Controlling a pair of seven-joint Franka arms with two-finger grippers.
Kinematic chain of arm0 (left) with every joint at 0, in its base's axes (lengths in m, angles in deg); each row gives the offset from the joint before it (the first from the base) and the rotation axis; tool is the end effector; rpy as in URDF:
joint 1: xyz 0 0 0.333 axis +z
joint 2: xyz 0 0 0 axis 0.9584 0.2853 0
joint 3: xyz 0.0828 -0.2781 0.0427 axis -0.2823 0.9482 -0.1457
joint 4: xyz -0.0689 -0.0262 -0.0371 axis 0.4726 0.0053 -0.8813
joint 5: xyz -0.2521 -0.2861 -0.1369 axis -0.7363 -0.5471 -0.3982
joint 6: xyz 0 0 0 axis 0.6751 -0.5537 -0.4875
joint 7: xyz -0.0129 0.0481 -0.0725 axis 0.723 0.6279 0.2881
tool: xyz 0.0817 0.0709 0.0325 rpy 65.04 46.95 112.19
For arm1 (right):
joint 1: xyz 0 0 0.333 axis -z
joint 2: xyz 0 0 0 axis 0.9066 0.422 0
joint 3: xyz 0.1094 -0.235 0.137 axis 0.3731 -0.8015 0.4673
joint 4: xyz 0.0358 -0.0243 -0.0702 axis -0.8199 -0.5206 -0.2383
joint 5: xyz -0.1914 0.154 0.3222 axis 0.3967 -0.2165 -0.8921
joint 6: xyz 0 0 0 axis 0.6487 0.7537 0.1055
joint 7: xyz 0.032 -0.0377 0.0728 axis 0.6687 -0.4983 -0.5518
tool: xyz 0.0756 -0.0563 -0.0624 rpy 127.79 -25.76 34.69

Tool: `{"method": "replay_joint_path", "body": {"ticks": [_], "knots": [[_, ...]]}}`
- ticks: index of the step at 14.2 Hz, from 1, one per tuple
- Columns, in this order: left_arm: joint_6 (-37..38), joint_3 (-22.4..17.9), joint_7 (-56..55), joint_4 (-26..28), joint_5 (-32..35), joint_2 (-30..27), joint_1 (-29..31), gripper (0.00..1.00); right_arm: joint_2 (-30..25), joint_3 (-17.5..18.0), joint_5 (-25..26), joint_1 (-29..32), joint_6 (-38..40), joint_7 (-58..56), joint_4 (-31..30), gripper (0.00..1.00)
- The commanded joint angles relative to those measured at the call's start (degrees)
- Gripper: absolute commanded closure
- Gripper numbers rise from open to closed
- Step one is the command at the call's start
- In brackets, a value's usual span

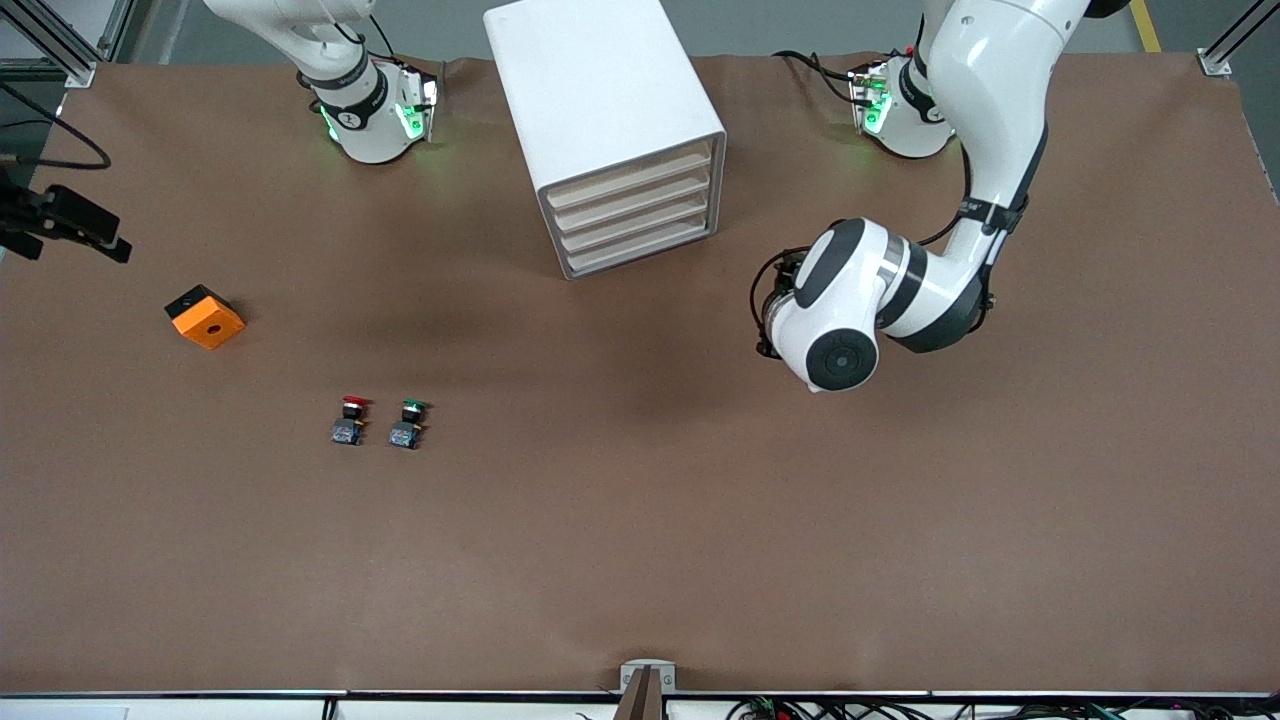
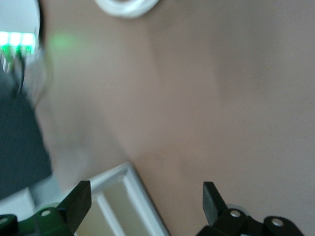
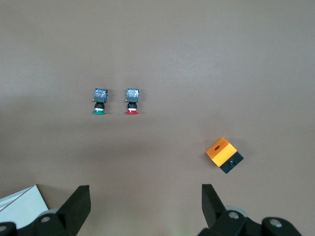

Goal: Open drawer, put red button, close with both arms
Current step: 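Hook the left gripper on the drawer while the right gripper reaches the buttons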

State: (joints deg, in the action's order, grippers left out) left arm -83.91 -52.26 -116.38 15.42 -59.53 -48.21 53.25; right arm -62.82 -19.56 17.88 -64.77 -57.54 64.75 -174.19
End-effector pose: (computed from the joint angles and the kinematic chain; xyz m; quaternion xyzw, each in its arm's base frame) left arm 0.5228 -0.3401 0.2486 -0.7128 -0.6153 0.2840 0.1805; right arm 0.5580 -0.0402 0.6016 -0.9996 0.0267 0.0117 0.0048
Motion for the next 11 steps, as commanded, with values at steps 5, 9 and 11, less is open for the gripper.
{"method": "replay_joint_path", "body": {"ticks": [5,9,11], "knots": [[2.8,0.0,-9.6,-1.1,-16.9,6.3,-1.7,0.0,6.6,0.2,-0.3,0.0,-1.1,-0.5,1.4,0.0],[2.7,-0.1,-14.7,-1.3,-24.8,8.7,-3.8,0.0,8.8,0.4,-0.3,-1.8,-3.6,-0.6,2.3,0.0],[2.8,-0.1,-16.5,-1.1,-27.2,9.7,-4.4,0.11,10.0,0.3,-0.2,-4.0,-6.4,0.7,1.2,0.0]]}}
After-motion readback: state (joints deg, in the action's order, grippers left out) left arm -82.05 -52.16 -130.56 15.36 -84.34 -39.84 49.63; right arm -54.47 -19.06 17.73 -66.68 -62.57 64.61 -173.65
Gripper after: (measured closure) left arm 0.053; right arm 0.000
